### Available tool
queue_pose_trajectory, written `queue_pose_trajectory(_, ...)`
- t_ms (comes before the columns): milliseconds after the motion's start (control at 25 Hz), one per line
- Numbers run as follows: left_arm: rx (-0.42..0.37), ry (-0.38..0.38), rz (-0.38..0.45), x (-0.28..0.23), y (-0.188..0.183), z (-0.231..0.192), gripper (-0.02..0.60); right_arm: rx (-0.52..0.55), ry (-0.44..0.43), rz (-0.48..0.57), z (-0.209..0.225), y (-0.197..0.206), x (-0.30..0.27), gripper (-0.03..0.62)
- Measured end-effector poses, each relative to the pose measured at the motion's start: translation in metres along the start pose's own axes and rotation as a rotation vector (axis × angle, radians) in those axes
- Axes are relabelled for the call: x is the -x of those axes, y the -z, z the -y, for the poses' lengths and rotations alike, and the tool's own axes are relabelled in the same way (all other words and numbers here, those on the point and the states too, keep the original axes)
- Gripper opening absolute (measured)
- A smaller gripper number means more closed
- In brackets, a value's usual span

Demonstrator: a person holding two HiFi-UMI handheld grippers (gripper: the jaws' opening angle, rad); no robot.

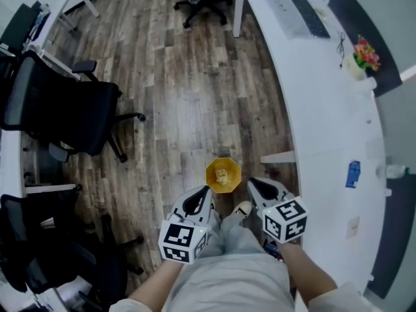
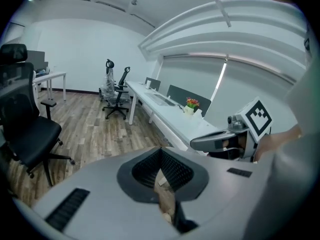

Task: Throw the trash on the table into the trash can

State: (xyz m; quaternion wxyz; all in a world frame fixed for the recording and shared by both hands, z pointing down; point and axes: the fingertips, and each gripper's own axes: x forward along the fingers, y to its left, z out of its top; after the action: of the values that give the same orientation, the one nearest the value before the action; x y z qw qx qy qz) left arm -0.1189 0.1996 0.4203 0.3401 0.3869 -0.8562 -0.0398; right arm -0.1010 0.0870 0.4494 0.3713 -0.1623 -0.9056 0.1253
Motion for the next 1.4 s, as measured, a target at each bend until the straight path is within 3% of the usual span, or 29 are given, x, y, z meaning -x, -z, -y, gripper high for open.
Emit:
queue_pose_trajectory(360, -0.039, 0.090, -0.002, 0.012, -0.028, 0.052, 0.002, 0.055, 0.005, 0.116, -0.042, -0.023, 0.076, 0.040)
queue_pose_trajectory(680, -0.121, 0.165, 0.022, 0.020, -0.047, 0.092, 0.000, 0.055, 0.058, 0.184, -0.041, -0.025, 0.106, 0.040)
queue_pose_trajectory(1400, -0.118, 0.264, 0.023, 0.017, -0.052, 0.123, 0.000, 0.009, 0.112, 0.261, -0.034, -0.034, 0.146, 0.040)
